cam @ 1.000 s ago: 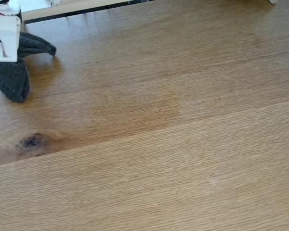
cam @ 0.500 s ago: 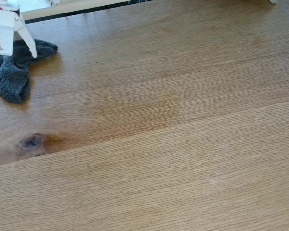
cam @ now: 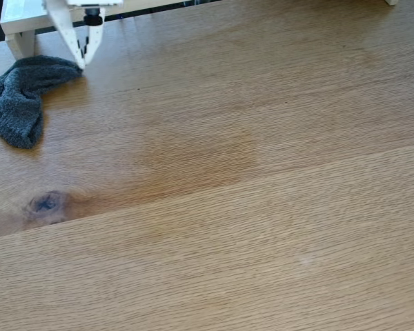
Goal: Clean the area in front of the robot
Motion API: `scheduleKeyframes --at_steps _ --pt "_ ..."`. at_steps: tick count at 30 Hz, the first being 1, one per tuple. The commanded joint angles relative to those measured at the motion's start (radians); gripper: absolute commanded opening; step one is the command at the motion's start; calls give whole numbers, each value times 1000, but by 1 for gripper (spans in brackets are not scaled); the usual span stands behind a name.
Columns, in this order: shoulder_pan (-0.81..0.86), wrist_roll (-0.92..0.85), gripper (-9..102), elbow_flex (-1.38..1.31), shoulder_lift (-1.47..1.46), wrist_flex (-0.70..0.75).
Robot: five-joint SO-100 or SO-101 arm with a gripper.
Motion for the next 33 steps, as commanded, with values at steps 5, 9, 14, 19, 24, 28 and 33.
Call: scheduleKeyframes --at_steps 5,9,14,19,24,28,33 --pt "-28 327 0 17 255 176" --pt "-60 347 0 123 454 267" --pt "-98 261 0 354 772 367" --pt "-98 233 0 555 988 541" --pt "-141 256 0 687 1017 589" --pt "-144 204 0 716 1019 641" --pt "-143 123 1 716 1019 646"
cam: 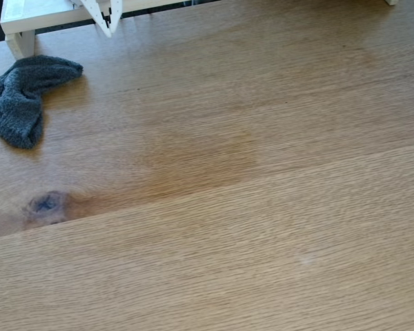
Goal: Clean the area in front of the robot
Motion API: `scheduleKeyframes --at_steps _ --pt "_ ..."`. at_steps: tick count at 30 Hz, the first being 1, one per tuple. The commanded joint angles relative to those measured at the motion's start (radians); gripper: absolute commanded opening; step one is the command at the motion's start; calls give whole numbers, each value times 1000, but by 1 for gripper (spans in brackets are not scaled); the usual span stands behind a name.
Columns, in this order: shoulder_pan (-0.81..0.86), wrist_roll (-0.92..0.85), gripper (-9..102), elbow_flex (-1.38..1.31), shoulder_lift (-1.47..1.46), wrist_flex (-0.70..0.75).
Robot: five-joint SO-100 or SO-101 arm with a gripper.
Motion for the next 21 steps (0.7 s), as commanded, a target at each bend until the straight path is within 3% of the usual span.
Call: scheduleKeyframes --at_steps 1,21 --pt "-9 -44 4 124 6 2" --pt "-9 -44 0 124 6 2"
